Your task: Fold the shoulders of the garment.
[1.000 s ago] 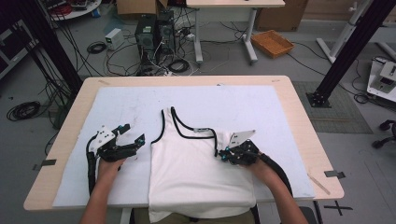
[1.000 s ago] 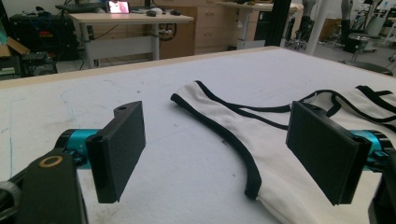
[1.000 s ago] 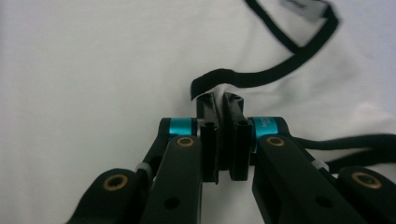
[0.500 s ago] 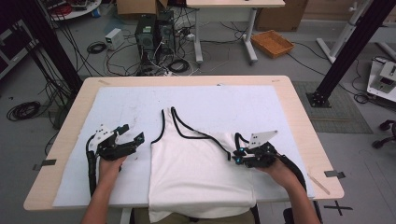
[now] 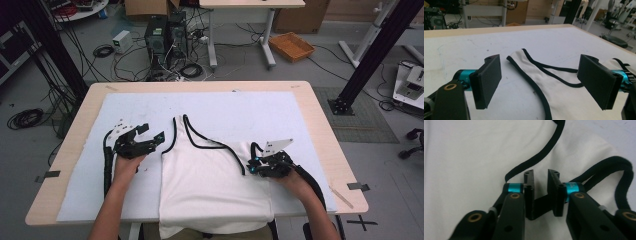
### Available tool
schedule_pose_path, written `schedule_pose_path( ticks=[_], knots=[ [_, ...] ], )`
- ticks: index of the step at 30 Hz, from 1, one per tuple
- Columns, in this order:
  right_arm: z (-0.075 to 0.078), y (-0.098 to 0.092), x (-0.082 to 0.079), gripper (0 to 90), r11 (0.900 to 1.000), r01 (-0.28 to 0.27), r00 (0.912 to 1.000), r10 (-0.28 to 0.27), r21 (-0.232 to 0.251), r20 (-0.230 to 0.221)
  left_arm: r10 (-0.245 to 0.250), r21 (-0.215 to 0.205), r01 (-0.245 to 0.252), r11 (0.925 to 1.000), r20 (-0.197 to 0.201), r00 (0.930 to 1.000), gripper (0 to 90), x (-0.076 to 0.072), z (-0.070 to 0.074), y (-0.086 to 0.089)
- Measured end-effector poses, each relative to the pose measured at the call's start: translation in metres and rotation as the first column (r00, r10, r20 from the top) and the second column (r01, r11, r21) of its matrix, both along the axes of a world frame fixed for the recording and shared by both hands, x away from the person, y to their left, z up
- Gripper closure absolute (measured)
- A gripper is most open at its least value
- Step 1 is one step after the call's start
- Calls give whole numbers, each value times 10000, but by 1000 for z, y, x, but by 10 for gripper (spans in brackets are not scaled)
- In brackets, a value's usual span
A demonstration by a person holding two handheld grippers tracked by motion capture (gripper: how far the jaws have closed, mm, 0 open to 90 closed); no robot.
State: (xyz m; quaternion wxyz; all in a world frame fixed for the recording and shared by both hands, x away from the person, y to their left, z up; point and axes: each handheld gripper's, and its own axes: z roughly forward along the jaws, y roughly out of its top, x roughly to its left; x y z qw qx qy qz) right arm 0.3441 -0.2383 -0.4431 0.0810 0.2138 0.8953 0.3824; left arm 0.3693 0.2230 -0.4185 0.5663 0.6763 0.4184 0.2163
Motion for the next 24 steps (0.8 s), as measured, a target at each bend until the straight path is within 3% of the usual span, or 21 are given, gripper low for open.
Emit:
schedule_pose_path(
  ticks=[3, 5, 9, 11, 15, 20, 24],
  knots=[
    [3, -2, 0, 628, 9991, 189, 9995, -199, 388, 264, -8, 220, 13, 9998, -245, 9997, 197, 14, 8, -9],
    [7, -6, 2, 480, 9948, 587, 9972, -623, 826, 407, -126, 368, 140, 9992, -375, 9992, 197, 24, 14, -15],
    [9, -14, 5, 280, 9768, 1710, 9819, -1797, 1288, 594, -158, 731, 217, 9971, -795, 9967, 197, 44, 18, -30],
    [10, -16, 7, 219, 9656, 2148, 9720, -2260, 1463, 647, 110, 958, 13, 9954, -1279, 9917, 197, 56, 13, -38],
    [12, -20, 8, 199, 9478, 2679, 9553, -2846, 1729, 800, 553, 1591, -220, 9870, -2080, 9766, 196, 76, -2, -52],
    [13, -26, 11, 197, 9367, 2937, 9472, -3120, 1908, 738, 594, 2356, 1, 9719, -2452, 9676, 197, 88, -15, -66],
    [15, -30, 11, 198, 9276, 3168, 9385, -3368, 1980, 759, 734, 2554, 22, 9668, -2859, 9554, 198, 92, -25, -69]
  ],
)
